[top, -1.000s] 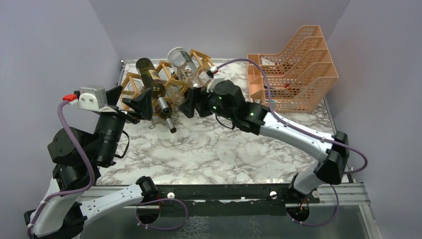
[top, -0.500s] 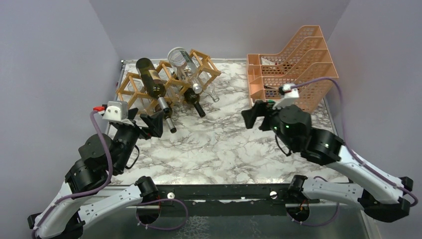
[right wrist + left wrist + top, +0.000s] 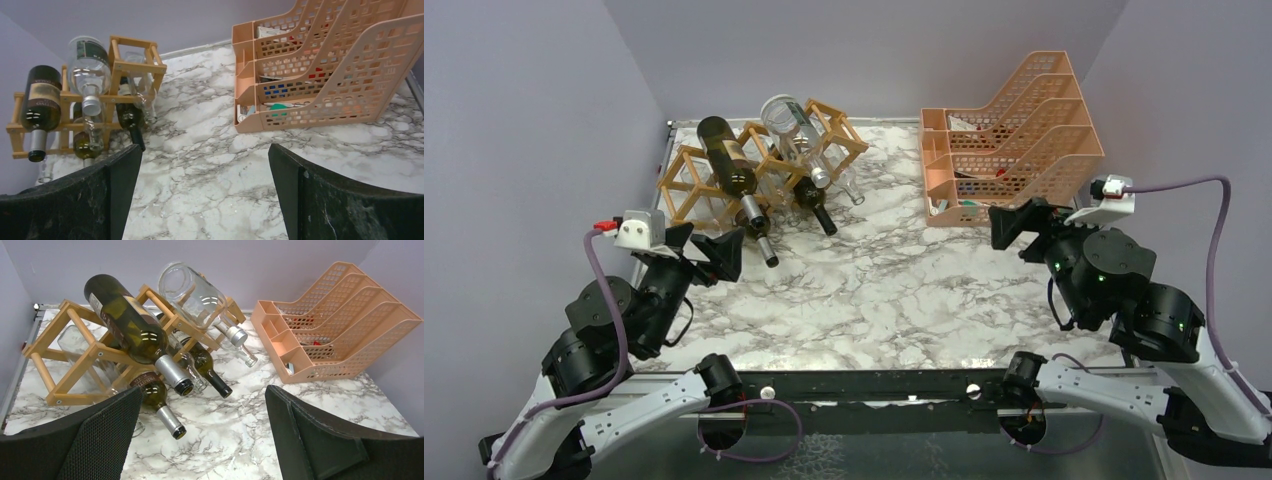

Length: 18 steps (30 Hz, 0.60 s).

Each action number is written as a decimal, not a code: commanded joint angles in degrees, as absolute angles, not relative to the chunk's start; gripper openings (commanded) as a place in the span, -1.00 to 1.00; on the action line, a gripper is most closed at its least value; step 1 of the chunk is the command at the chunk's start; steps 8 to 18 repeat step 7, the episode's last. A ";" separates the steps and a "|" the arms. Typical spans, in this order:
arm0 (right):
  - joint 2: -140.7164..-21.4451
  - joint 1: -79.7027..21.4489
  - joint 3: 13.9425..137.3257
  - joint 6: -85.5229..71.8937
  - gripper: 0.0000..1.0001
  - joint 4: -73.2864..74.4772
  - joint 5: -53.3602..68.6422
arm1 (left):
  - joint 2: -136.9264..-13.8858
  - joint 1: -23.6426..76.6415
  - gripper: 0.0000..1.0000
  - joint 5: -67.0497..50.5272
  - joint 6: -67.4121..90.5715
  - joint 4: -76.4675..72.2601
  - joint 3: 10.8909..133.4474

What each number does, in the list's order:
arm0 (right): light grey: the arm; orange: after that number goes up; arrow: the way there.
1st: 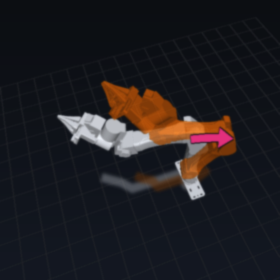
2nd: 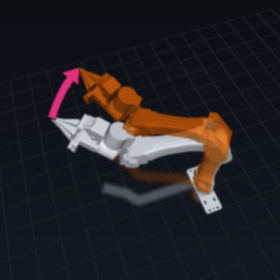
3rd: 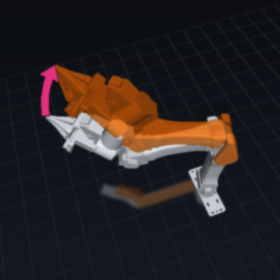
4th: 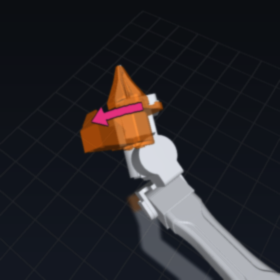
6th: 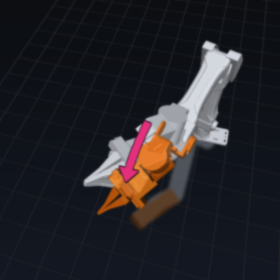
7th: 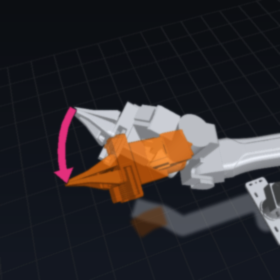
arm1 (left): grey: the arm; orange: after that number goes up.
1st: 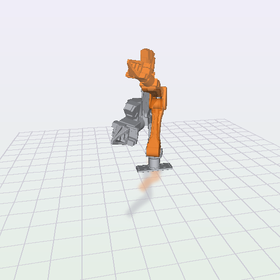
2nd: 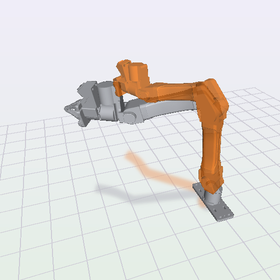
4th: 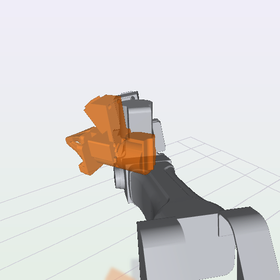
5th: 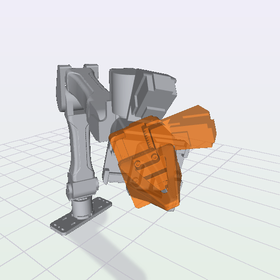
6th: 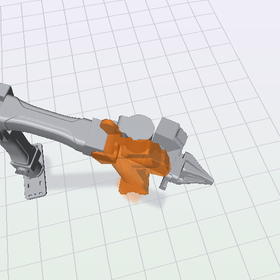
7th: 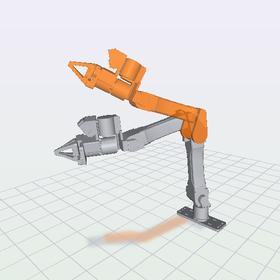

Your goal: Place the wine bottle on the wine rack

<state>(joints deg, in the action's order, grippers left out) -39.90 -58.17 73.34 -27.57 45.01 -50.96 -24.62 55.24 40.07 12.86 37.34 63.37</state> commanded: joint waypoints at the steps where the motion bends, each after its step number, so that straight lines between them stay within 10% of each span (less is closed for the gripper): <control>1: -40.08 -58.47 74.50 -27.06 0.99 48.43 -55.44 | -24.18 55.42 0.98 40.82 12.31 38.47 65.39; 18: -40.02 -58.47 74.40 -26.29 0.99 46.85 -55.30 | -23.85 55.37 0.98 42.08 12.22 38.80 66.06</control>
